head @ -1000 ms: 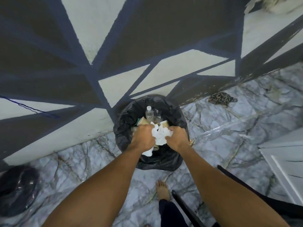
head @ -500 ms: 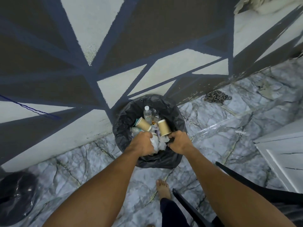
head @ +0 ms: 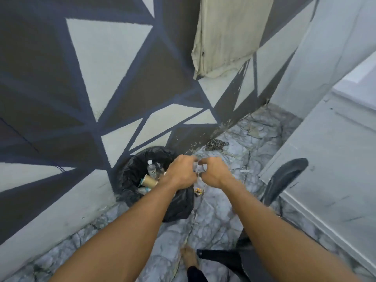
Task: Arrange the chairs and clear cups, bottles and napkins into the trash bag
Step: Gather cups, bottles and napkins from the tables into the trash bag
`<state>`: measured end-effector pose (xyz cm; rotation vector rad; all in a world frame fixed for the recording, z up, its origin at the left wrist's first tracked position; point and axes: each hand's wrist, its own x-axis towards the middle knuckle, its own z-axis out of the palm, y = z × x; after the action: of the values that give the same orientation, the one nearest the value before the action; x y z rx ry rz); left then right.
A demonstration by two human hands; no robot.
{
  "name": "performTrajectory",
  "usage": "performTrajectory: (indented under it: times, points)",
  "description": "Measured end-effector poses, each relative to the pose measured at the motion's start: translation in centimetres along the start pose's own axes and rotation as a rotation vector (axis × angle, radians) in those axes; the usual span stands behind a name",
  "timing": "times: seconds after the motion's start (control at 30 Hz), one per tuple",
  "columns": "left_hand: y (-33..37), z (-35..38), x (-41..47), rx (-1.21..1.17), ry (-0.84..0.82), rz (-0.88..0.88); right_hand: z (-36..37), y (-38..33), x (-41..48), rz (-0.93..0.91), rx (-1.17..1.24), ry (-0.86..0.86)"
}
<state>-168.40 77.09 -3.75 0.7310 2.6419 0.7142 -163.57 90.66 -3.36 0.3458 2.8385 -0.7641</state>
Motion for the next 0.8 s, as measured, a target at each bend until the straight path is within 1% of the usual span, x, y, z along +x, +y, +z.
performTrajectory:
  times: [0.1, 0.2, 0.37, 0.5, 0.63, 0.8]
  points:
    - [6.4, 0.2, -1.6, 0.040, 0.001, 0.140, -4.1, 2.5, -5.5, 0.054, 0.027, 0.133]
    - [12.9, 2.1, -2.7, 0.071, -0.009, 0.276, -7.4, 6.4, -11.2, 0.146, 0.059, 0.242]
    - [23.9, 8.3, -5.3, 0.079, -0.165, 0.505, -11.0, 14.9, -21.3, 0.336, 0.113, 0.377]
    - [32.4, 15.3, -7.6, 0.154, -0.268, 0.654, -12.2, 22.8, -28.9, 0.511, 0.156, 0.419]
    - [40.6, 22.2, -9.5, 0.197, -0.316, 0.761, -13.4, 30.3, -36.3, 0.624, 0.163, 0.448]
    - [50.4, 31.8, -12.3, 0.201, -0.460, 0.774, -15.1, 41.6, -45.1, 0.758, 0.206, 0.497]
